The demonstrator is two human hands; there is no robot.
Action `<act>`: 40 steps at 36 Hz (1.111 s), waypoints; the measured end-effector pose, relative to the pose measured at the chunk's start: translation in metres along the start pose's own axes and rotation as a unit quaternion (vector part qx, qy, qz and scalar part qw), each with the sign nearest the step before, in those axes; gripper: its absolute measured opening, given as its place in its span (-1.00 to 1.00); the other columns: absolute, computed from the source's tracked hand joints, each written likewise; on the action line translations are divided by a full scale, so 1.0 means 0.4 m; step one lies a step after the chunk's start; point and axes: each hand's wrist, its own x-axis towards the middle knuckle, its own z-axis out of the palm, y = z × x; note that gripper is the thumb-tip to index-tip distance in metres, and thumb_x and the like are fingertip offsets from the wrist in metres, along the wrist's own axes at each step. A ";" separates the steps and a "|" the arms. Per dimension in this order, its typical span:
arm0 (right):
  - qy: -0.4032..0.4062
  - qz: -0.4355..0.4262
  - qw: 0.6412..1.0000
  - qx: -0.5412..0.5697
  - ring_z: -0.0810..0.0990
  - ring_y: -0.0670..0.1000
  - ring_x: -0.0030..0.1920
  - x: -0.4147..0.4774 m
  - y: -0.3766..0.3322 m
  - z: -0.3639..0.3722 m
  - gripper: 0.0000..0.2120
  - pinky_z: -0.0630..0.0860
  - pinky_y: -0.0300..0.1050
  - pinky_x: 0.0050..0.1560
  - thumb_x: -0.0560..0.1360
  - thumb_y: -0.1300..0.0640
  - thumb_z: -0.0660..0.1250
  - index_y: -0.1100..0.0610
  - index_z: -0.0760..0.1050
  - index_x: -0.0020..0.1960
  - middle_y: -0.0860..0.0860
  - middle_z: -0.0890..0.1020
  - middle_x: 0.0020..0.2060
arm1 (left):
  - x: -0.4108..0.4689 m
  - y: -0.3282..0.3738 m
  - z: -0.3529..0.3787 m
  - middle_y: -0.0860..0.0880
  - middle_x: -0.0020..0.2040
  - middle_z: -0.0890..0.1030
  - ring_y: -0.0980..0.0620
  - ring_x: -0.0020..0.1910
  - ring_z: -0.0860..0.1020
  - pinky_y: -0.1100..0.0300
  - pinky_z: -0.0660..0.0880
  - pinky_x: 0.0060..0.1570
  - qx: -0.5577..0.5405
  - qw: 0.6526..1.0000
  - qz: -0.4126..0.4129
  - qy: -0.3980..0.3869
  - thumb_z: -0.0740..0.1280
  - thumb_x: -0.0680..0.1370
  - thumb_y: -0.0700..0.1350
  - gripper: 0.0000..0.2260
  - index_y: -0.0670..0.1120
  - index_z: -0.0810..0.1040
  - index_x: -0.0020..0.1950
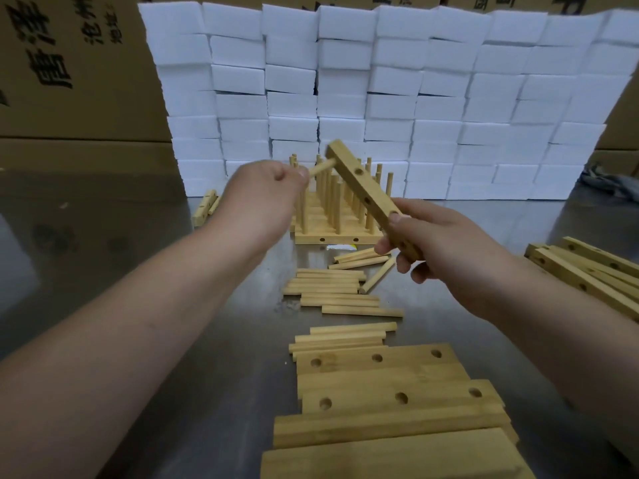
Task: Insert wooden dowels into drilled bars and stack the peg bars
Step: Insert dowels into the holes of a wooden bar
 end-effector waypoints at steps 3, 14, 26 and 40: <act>0.001 -0.014 1.000 -0.020 0.40 -0.13 -0.47 0.002 0.002 0.003 -0.78 0.34 -0.21 -0.39 0.60 0.10 0.12 0.04 0.54 0.06 -0.07 0.57 -0.36 | 0.013 -0.005 -0.010 0.03 -0.39 0.39 0.07 -0.45 0.31 0.20 0.25 -0.38 -0.011 1.000 -0.009 0.024 0.21 0.58 0.00 -0.77 0.03 0.52 -0.26; 0.084 0.068 0.990 0.093 0.34 -0.08 -0.47 0.021 0.011 -0.009 -0.77 0.29 -0.25 -0.47 0.61 0.13 0.09 0.06 0.49 -0.11 -0.02 0.48 -0.38 | -0.002 -0.027 -0.008 0.01 -0.19 0.55 0.00 -0.23 0.50 0.14 0.42 -0.29 0.219 0.969 0.111 0.035 0.14 0.56 -0.03 -0.82 -0.05 0.50 -0.11; 0.051 0.089 0.991 0.089 0.31 -0.06 -0.42 0.014 0.020 0.017 -0.79 0.25 -0.23 -0.44 0.62 0.13 0.08 0.10 0.48 -0.05 -0.01 0.46 -0.36 | -0.053 -0.086 0.070 0.18 -0.25 0.44 0.23 -0.28 0.41 0.34 0.24 -0.40 0.423 0.801 0.158 -0.394 0.34 0.48 0.08 -0.92 0.14 0.50 -0.09; 0.101 0.093 0.976 0.167 0.31 -0.11 -0.54 0.031 0.024 0.003 -0.75 0.23 -0.31 -0.59 0.62 0.13 0.07 -0.02 0.51 -0.06 -0.04 0.46 -0.43 | -0.019 -0.058 0.029 0.11 -0.24 0.51 0.16 -0.30 0.48 0.23 0.31 -0.40 0.276 0.926 0.113 -0.230 0.19 0.57 0.03 -0.86 0.12 0.40 -0.20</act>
